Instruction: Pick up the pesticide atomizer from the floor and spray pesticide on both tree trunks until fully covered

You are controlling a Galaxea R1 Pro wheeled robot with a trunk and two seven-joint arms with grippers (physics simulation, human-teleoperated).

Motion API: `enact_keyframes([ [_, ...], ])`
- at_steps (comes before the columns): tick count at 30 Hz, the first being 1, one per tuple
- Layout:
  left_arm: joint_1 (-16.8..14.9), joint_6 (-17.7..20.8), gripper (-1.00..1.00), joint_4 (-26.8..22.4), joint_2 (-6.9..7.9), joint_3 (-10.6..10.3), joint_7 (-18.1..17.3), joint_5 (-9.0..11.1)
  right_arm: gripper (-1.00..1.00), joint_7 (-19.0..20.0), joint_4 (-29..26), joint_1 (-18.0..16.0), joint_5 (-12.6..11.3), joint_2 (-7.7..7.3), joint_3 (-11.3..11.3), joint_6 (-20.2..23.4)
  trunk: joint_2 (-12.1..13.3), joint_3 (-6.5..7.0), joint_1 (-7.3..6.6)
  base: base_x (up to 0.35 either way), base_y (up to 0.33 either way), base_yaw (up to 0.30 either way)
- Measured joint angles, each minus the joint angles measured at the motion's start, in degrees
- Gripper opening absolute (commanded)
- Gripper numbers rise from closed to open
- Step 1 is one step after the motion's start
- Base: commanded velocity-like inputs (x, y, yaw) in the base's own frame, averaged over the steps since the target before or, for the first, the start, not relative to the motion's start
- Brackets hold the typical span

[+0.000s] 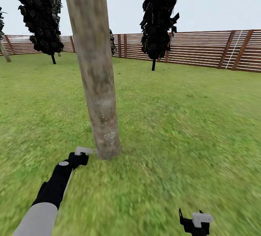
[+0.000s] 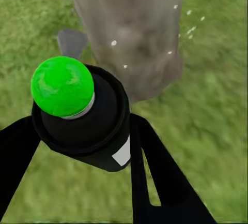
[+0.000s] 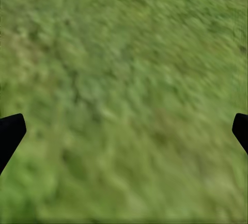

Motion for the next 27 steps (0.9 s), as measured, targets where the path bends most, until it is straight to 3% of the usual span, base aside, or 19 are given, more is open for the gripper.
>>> enact_keyframes([
  [2, 0.26, 0.02, -1.0, 0.07, 2.27, 0.39, -0.08, 0.2, 1.0, -0.03, 0.04, -0.03, -0.04, 0.0, 0.01, 0.05, 0.0, 0.0, 0.0, 0.0, 0.0, 0.0],
  [4, 0.49, 0.0, -1.0, 0.12, 3.15, 0.24, -0.09, 0.35, 1.0, -0.03, 0.83, 0.0, -0.08, 0.06, -0.01, 0.09, 0.0, 0.0, 0.0, 0.0, 0.0, 0.0],
  [5, 0.56, 0.0, -1.0, 0.13, 2.88, 0.01, -0.08, 0.43, 1.0, -0.03, 1.8, 0.01, -0.1, 0.1, -0.03, 0.09, 0.0, 0.0, 0.0, 0.0, 0.0, 0.0],
  [7, 0.18, 0.12, -1.0, 0.15, -1.14, -0.64, -0.02, 0.66, 1.0, -0.02, 3.36, 0.01, -0.09, 0.17, -0.01, 0.09, 0.0, 0.0, 0.0, 0.0, 0.0, 0.0],
  [8, 0.09, 0.08, -1.0, 0.1, -1.99, -0.66, 0.01, 0.39, 1.0, -0.04, 3.49, -0.01, -0.09, 0.17, 0.0, 0.06, 0.0, 0.0, 0.0, 0.0, 0.0, 0.0],
  [11, 0.05, 0.05, -1.0, 0.06, -2.2, -0.42, -0.04, 0.27, 1.0, -0.04, 3.64, 0.01, -0.08, 0.18, 0.0, 0.09, 0.0, 0.0, 0.0, 0.0, 0.0, 0.0],
  [13, 0.25, 0.01, -1.0, 0.09, -1.33, -0.06, -0.1, 0.14, 1.0, -0.03, 3.68, 0.0, -0.08, 0.18, 0.01, 0.09, 0.0, 0.0, 0.0, 0.0, 0.0, 0.0],
  [14, 0.71, 0.05, -1.0, 0.15, 1.64, -0.03, -0.2, 0.72, 1.0, -0.02, 3.7, -0.02, -0.09, 0.18, -0.01, 0.09, 0.0, 0.0, 0.0, 0.0, 0.0, 0.0],
  [15, 0.77, -0.14, -1.0, 0.15, 3.44, -0.07, -0.11, 0.08, 1.0, -0.02, 3.7, -0.01, -0.08, 0.18, 0.02, 0.09, 0.0, 0.0, 0.0, 0.0, 0.0, 0.0],
  [18, 0.83, -0.09, -1.0, 0.62, 2.04, -0.5, -0.11, 0.53, 1.0, -0.02, 3.7, 0.0, -0.09, 0.18, 0.0, 0.09, 0.0, 0.0, 0.0, 0.0, 0.0, 0.0],
  [20, 0.81, -0.01, -1.0, 0.88, -1.37, -0.68, -0.06, 0.66, 1.0, -0.02, 3.7, -0.01, -0.1, 0.18, 0.0, 0.09, 0.0, 0.0, 0.0, 0.0, 0.0, 0.0],
  [23, 0.79, 0.04, -1.0, 0.48, -3.74, -0.68, -0.05, 0.37, 1.0, -0.02, 3.7, -0.03, -0.09, 0.18, 0.0, 0.1, 0.0, 0.0, 0.0, 0.0, 0.0, 0.0],
  [27, 0.84, -0.03, -1.0, 0.86, -2.54, -0.2, -0.12, 0.15, 1.0, -0.11, 4.86, 0.0, -0.09, 0.18, -0.01, 0.1, 0.0, 0.0, 0.0, 0.0, 0.0, 0.0],
])
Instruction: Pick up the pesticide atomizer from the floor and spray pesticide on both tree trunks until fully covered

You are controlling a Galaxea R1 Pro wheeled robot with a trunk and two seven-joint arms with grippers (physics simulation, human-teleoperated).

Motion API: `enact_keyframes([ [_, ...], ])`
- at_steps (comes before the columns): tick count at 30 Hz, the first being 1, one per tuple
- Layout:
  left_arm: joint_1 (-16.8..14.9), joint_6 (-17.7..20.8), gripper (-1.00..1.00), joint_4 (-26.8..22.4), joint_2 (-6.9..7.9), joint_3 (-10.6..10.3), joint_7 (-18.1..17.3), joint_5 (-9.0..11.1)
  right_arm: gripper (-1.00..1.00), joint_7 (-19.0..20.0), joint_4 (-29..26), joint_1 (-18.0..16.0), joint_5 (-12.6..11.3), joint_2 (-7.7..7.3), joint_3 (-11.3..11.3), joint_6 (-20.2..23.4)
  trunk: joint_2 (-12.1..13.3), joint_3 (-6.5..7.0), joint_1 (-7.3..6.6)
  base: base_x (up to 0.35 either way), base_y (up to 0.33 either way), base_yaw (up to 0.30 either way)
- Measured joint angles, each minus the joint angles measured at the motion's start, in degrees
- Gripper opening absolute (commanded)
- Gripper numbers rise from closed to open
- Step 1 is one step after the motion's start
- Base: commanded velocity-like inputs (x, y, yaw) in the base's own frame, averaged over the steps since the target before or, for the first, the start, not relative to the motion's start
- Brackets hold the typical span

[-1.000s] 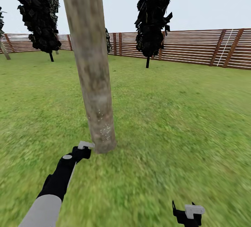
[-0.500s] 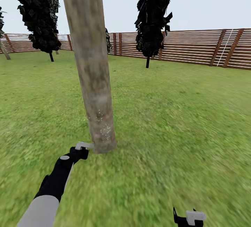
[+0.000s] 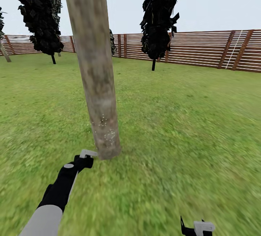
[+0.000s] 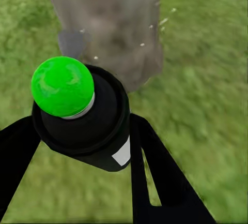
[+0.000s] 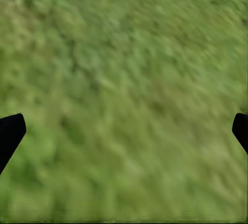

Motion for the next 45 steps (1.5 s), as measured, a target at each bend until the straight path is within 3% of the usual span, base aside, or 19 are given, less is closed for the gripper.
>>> enact_keyframes([
  [3, -0.04, -0.04, -1.0, 0.75, 1.53, 0.01, -0.01, 0.13, 1.0, 0.0, 0.51, 0.0, -0.04, 0.0, 0.01, 0.01, 0.0, 0.0, 0.0, 0.0, 0.0, 0.0],
  [5, -0.04, -0.08, -1.0, 1.45, 1.4, -0.21, 0.08, 0.19, 1.0, 0.0, 0.59, 0.01, -0.07, 0.0, -0.01, 0.03, 0.0, 0.0, 0.0, 0.0, 0.0, 0.0],
  [6, -0.05, -0.08, -1.0, 1.59, 1.18, -0.28, 0.14, 0.19, 1.0, 0.0, 0.59, 0.01, -0.08, 0.0, -0.02, 0.03, 0.0, 0.0, 0.0, 0.0, 0.0, 0.0],
  [9, -0.41, 0.0, -1.0, 1.74, -2.0, -0.44, 0.23, 0.24, 1.0, 0.0, 0.67, 0.0, -0.08, 0.0, -0.04, 0.05, 0.0, 0.0, 0.0, 0.0, 0.0, 0.0],
  [13, -0.39, -0.06, -1.0, 1.8, -2.45, -0.04, 0.07, 0.16, 1.0, 0.0, 0.69, 0.01, -0.07, 0.0, -0.02, 0.04, 0.0, 0.0, 0.0, 0.0, 0.0, 0.0],
  [15, -0.18, -0.1, -1.0, 1.82, -0.97, 0.21, 0.02, -0.07, 1.0, 0.0, 0.69, 0.01, -0.07, 0.03, 0.0, 0.05, 0.0, 0.0, 0.0, 0.0, 0.0, 0.0],
  [18, 0.0, -0.19, -1.0, 2.1, 3.45, 0.88, -0.08, 0.08, 1.0, 0.0, 0.69, 0.01, -0.06, 0.61, -0.02, 0.03, 0.0, 0.0, 0.0, 0.0, 0.0, 0.0],
  [20, 0.03, -0.31, -1.0, 2.8, 3.87, 0.81, -0.03, 0.26, 1.0, 0.0, 0.68, 0.01, -0.08, 0.73, -0.06, 0.0, 0.0, 0.0, 0.0, 0.0, 0.0, 0.0],
  [21, 0.04, -0.38, -1.0, 3.12, 3.75, 0.71, 0.0, 0.26, 1.0, 0.0, 0.65, 0.01, -0.08, 0.75, -0.07, -0.01, 0.0, 0.0, 0.0, 0.0, 0.0, 0.0],
  [24, -0.01, -0.43, -1.0, 4.58, 0.29, 0.31, 0.07, 0.41, 1.0, 0.01, 0.61, 0.01, -0.16, 0.79, -0.07, -0.01, 0.0, 0.0, 0.0, 0.0, 0.0, 0.0],
  [27, 0.04, -0.8, -1.0, 5.15, -1.83, 0.29, -0.09, 0.0, 1.0, 0.08, 0.45, 0.01, -0.17, 0.79, -0.05, -0.01, 0.0, 0.0, 0.0, 0.007, 0.0, 0.0],
  [30, 0.17, -1.0, -1.0, 6.32, -0.29, 0.73, -0.06, -0.15, 1.0, 0.08, 0.37, 0.01, -0.16, 0.76, -0.07, -0.01, 0.0, 0.0, 0.0, 0.185, 0.0, 0.0],
  [32, 0.2, -0.87, -1.0, 6.66, 1.59, 0.9, 0.07, -0.15, 1.0, 0.08, 0.35, 0.01, -0.12, 0.72, -0.08, -0.01, 0.0, 0.0, 0.0, 0.209, 0.0, 0.0],
  [34, 0.31, -0.81, -1.0, 6.72, 2.24, 1.06, 0.33, -0.02, 1.0, 0.08, 0.34, 0.01, -0.1, 0.71, -0.13, -0.01, 0.0, 0.0, 0.0, 0.074, 0.0, 0.0],
  [38, 1.39, -0.99, -1.0, 7.47, 4.92, 3.25, 0.58, -0.09, 1.0, -0.07, 0.26, 0.01, -0.08, 0.7, -0.15, -0.01, 0.0, 0.0, 0.0, 0.014, 0.0, 0.0],
  [40, 1.88, -1.12, -1.0, 9.63, 5.13, 3.38, 0.59, -0.07, 1.0, -0.09, 0.26, 0.01, -0.11, 0.73, -0.1, -0.01, 0.0, 0.0, 0.0, 0.001, 0.0, 0.0],
  [41, 2.11, -2.54, -1.0, 12.02, 4.59, 3.35, 0.68, 0.04, 1.0, -0.03, 0.26, 0.01, -0.15, 0.8, -0.08, -0.01, 0.0, -0.01, 0.0, 0.044, 0.0, 0.0],
  [44, 1.77, -3.6, -1.0, 12.25, 2.78, 3.51, 0.84, 0.25, 1.0, 0.12, 0.38, 0.01, -0.04, 0.79, -0.08, -0.08, 0.0, 0.0, 0.0, 0.218, 0.0, 0.0],
  [45, 1.73, -3.67, -1.0, 12.3, 2.97, 3.69, 0.86, 0.04, 1.0, 0.15, 0.41, 0.01, 0.02, 0.76, -0.08, -0.08, 0.0, 0.0, 0.0, 0.315, 0.0, 0.0],
])
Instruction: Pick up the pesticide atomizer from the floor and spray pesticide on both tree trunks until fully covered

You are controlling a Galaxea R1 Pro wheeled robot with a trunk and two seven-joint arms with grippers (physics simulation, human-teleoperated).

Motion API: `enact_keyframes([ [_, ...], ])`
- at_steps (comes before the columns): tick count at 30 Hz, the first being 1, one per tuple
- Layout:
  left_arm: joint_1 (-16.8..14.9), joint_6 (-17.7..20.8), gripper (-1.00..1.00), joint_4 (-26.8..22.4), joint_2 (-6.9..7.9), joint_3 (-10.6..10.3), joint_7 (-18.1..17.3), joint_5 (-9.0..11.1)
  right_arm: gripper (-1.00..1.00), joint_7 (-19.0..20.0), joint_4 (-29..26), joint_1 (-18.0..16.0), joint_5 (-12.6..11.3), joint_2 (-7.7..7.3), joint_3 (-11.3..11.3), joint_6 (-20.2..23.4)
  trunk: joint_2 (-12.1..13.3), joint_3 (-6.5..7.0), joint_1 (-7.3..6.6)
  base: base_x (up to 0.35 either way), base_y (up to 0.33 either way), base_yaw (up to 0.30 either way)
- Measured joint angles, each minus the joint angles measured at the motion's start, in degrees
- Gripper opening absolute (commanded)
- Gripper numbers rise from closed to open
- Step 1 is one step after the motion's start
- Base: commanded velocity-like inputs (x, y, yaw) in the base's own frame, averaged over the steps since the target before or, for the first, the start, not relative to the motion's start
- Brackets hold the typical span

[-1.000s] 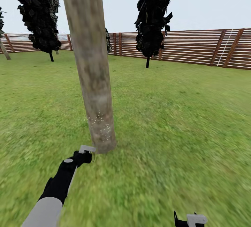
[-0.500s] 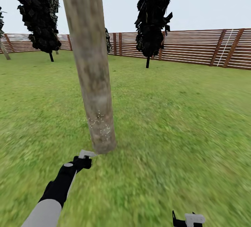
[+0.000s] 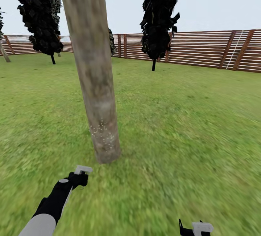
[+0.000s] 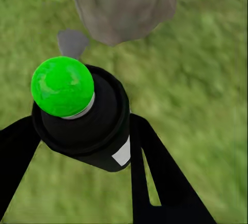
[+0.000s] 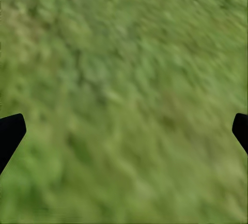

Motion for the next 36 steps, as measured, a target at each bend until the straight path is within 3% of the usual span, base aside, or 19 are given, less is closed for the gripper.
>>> enact_keyframes([
  [3, 0.26, -0.2, -1.0, -0.09, 1.65, 0.15, 0.04, -0.18, 1.0, 0.02, 0.02, 0.0, 0.06, 0.01, 0.01, -0.01, 0.0, 0.0, 0.0, 0.079, 0.0, 0.0],
  [6, 0.35, -0.29, -1.0, 0.3, 1.94, -0.04, 0.07, -0.14, 1.0, -0.01, 0.02, 0.0, 0.05, 0.01, 0.0, 0.0, 0.0, 0.0, 0.0, 0.015, 0.0, 0.0],
  [8, 0.41, -0.34, -1.0, 0.87, 1.14, -0.33, 0.05, -0.09, 1.0, -0.05, 0.06, 0.0, 0.07, -0.02, -0.01, -0.01, 0.0, 0.0, 0.0, 0.002, 0.0, 0.0],
  [13, 0.18, -0.35, -1.0, 1.76, -2.66, -0.41, -0.19, -0.05, 1.0, -0.07, 0.11, 0.0, 0.07, -0.03, 0.0, 0.02, 0.0, 0.0, 0.0, 0.0, 0.0, 0.0],
  [16, -0.41, 0.4, -1.0, 1.4, -2.22, -0.08, -0.6, 0.06, 1.0, -0.07, 0.11, 0.0, 0.08, -0.01, 0.01, 0.05, 0.0, 0.0, 0.0, 0.0, 0.0, 0.0],
  [18, -1.56, 0.73, -1.0, 0.85, 0.51, 0.2, -0.53, 0.04, 1.0, -0.07, 0.11, 0.0, 0.08, -0.03, 0.01, 0.06, 0.0, 0.01, 0.0, 0.0, 0.0, 0.0],
  [20, -2.31, 0.82, -1.0, 0.7, 1.46, 0.2, -0.53, 0.15, 1.0, -0.07, 0.11, 0.0, 0.07, -0.04, 0.0, 0.06, 0.0, 0.0, 0.0, 0.0, 0.0, 0.0],
  [25, -3.6, 1.98, -1.0, 0.27, 1.48, 0.12, -0.51, 0.16, 1.0, -0.07, 0.11, 0.0, 0.08, -0.03, 0.0, 0.07, 0.0, 0.0, 0.0, 0.0, 0.0, 0.0],
  [30, -2.89, 1.68, -1.0, 0.32, -0.18, -0.34, -0.07, -0.03, 1.0, -0.11, 0.05, 0.0, -0.01, -0.06, 0.0, 0.07, 0.0, 0.0, 0.0, 0.0, 0.0, 0.0],
  [32, -2.87, 1.55, -1.0, 0.1, -0.56, 0.14, 0.04, 0.08, 1.0, -0.23, -0.18, 0.0, -0.08, -0.37, -0.2, 0.06, 0.0, 0.0, 0.0, 0.0, 0.0, 0.012],
  [36, -2.84, -0.64, -1.0, 0.24, -0.2, 4.29, 0.01, 0.06, 1.0, -0.32, -0.31, 0.0, -0.1, -0.39, -0.11, 0.06, 0.0, 0.0, 0.0, 0.02, 0.0, 0.189],
])
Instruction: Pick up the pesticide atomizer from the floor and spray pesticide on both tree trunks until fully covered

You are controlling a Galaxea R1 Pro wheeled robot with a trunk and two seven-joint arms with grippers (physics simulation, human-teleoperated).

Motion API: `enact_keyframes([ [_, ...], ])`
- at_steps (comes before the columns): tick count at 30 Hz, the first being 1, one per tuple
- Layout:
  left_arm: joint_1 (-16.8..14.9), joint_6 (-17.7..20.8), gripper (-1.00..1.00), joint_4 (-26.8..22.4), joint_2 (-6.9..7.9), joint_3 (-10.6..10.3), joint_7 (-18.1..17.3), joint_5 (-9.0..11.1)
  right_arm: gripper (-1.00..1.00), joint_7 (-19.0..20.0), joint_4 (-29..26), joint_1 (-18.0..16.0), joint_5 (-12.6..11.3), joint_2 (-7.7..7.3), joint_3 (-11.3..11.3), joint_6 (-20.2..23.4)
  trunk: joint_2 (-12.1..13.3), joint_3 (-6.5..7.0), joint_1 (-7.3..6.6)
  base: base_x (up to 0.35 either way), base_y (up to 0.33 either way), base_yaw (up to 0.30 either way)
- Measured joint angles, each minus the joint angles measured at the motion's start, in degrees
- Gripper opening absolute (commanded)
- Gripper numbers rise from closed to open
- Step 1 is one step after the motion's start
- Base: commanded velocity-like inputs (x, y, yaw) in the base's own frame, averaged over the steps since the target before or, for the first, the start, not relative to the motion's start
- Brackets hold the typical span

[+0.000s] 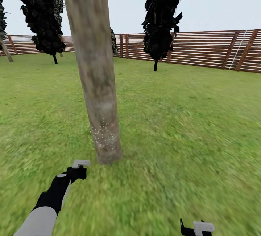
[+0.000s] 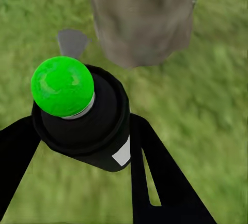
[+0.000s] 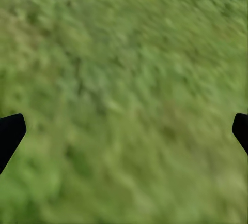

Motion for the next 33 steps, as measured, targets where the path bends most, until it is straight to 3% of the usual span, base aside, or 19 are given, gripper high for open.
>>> enact_keyframes([
  [2, 0.06, -4.18, -1.0, 0.73, -0.01, 1.6, 0.05, -0.23, 1.0, -0.01, -0.02, 0.0, 0.0, 0.05, 0.02, -0.01, 0.0, 0.0, 0.0, 0.206, 0.0, 0.267],
  [4, 0.08, -5.09, -1.0, 2.35, -0.03, 1.7, 0.51, -0.44, 1.0, -0.01, 0.01, 0.0, -0.01, 0.06, 0.02, -0.01, 0.0, 0.0, 0.0, 0.299, 0.0, 0.271],
  [10, 0.01, -5.36, -1.0, 4.56, -0.19, 1.17, 3.4, -0.61, 1.0, -0.01, -0.02, 0.0, 0.0, 0.12, 0.05, -0.02, 0.0, 0.0, 0.0, 0.255, -0.104, 0.053],
  [19, 0.82, -5.67, -1.0, 7.57, -0.62, 1.53, 5.69, -0.65, 1.0, -0.01, -0.01, 0.0, 0.0, 0.15, 0.03, -0.07, 0.0, 0.0, 0.0, -0.068, -0.27, 0.188],
  [33, 0.88, -5.82, -1.0, 7.75, -1.09, 1.53, 6.06, -0.39, 1.0, 0.0, -0.02, 0.0, 0.08, -0.06, 0.04, -0.07, 0.0, 0.0, 0.0, 0.132, -0.249, 0.041],
])
